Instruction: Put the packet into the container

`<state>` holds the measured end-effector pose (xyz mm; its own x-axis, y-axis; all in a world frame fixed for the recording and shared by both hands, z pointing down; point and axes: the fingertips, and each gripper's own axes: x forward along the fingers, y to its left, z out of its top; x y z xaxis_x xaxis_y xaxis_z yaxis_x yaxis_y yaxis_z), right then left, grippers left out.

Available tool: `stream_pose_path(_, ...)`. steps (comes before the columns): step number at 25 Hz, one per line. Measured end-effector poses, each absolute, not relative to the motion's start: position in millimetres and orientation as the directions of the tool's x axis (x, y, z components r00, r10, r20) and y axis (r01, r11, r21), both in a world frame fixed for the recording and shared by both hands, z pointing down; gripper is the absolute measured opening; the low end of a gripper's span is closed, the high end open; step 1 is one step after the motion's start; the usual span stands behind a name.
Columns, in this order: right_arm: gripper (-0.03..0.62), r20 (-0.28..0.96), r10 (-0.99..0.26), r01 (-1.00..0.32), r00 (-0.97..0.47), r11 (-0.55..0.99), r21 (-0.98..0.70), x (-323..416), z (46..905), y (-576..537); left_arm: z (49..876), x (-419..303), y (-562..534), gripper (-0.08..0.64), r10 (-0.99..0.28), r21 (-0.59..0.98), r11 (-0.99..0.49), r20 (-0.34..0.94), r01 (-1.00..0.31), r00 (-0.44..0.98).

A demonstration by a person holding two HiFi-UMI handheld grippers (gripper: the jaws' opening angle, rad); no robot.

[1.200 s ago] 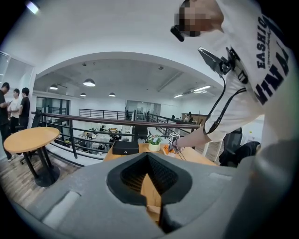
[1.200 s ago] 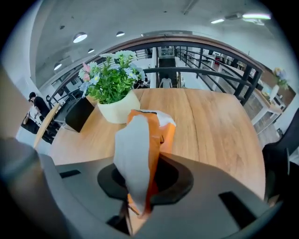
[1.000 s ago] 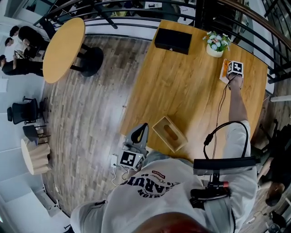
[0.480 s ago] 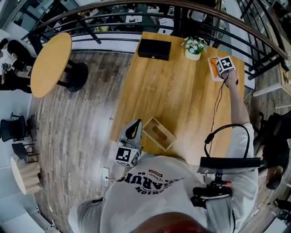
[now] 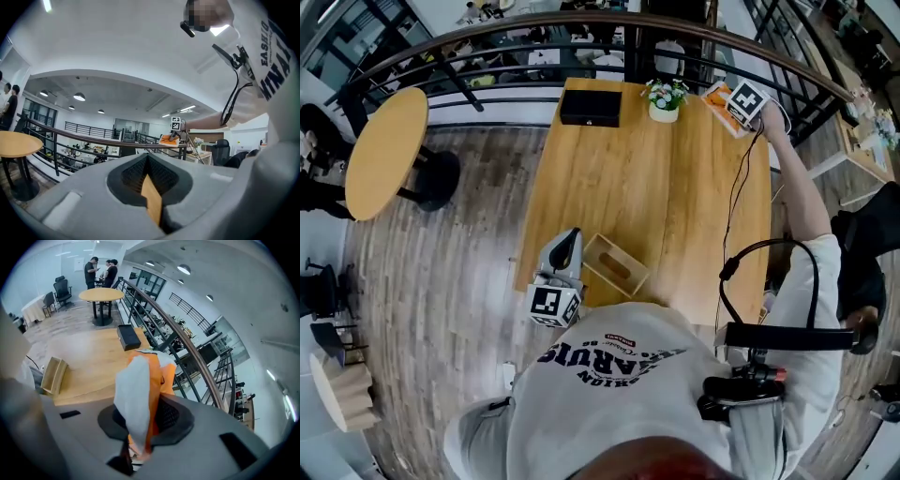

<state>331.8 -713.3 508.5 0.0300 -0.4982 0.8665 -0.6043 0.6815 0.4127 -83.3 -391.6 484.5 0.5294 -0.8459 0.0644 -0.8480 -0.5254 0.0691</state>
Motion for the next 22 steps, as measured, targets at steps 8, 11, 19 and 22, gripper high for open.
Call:
stream_pose_path(8,0.078,0.876,-0.483,-0.631,0.024,0.672,0.388,320,493,-686,487,-96,-370,-0.002,-0.850,0.081,-0.521,0.045,-0.850,0.526)
stream_pose_path(11,0.078,0.881,-0.474,-0.643,0.016,0.670,0.372,318,496,-678,481,-91,-366,-0.002,-0.839,0.073,-0.540,0.031,-0.838,0.544)
stream_pose_path(19,0.077,0.877,-0.481,-0.654,0.015,0.659,0.372,310,498,-656,482,-92,-352,-0.002,-0.831,0.073,-0.553,0.013,-0.830,0.556)
stream_pose_path(22,0.077,0.882,-0.471,-0.671,0.007,0.652,0.353,305,503,-647,482,-92,-349,-0.002,-0.829,0.075,-0.556,0.015,-0.828,0.558)
